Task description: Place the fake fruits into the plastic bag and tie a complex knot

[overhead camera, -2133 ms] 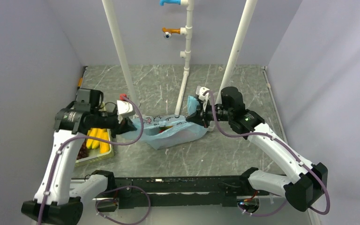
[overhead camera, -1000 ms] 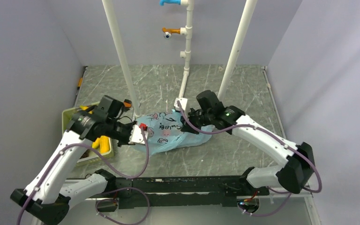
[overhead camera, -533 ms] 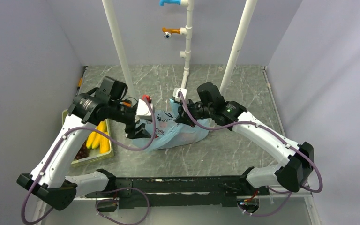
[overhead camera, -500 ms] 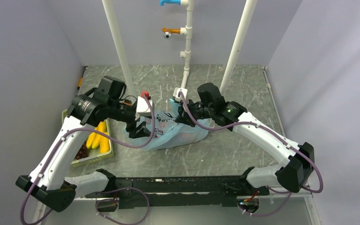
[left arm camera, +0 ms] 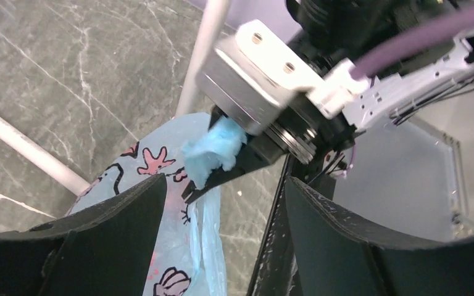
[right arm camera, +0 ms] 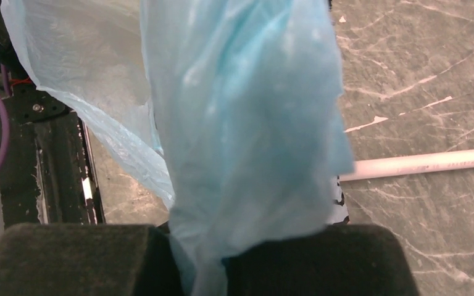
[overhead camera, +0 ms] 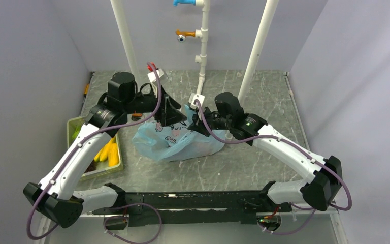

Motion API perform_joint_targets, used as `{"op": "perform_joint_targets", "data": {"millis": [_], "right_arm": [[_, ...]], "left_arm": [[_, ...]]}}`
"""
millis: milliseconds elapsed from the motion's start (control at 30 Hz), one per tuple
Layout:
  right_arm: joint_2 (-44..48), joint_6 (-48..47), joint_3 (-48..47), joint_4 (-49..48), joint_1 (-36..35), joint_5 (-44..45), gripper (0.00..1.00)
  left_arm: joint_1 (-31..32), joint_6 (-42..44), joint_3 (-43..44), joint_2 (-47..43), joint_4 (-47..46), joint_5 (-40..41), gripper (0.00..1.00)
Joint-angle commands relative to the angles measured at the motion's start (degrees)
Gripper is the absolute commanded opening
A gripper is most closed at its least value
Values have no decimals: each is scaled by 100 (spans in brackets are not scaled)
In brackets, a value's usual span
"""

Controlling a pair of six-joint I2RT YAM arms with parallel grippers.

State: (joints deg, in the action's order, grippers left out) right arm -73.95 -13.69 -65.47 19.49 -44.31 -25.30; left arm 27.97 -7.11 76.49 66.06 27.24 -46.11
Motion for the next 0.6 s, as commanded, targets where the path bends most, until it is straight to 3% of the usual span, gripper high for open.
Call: {"op": "perform_joint_targets", "data": {"millis": [0,133,233,300,367,400,467,533,567], "right_arm": [[282,104,104,-437,-63,208,8],[266,117,119,-563,-119,279,11],[199,174,38,-583,-135,337,12],[212,228,-4,-588,-142,317,14],[302,225,-38,-478,-139,209,20],[368,229,-70,-357,-116,145,26],[548,215,-118,-35,18,-186,44],[787,237,-80,188,295,-788,70],[907,317,-60,209,541,-1079,78]], "left_arm": [[24,-1185,48,154,-1020,192,75],[48,-1394,78,390,-1297,193,71],[66,-1490,-29,478,-1443,75,59],[77,-1446,-128,510,-1354,41,40],[4,-1357,-207,486,-1287,-156,14],[-64,-1283,-245,441,-1300,-335,1],[-269,-1167,-346,303,-1455,-728,0],[-539,-1233,-605,133,-2176,-1393,0],[-647,-1248,-649,85,-2405,-1713,0]]}}
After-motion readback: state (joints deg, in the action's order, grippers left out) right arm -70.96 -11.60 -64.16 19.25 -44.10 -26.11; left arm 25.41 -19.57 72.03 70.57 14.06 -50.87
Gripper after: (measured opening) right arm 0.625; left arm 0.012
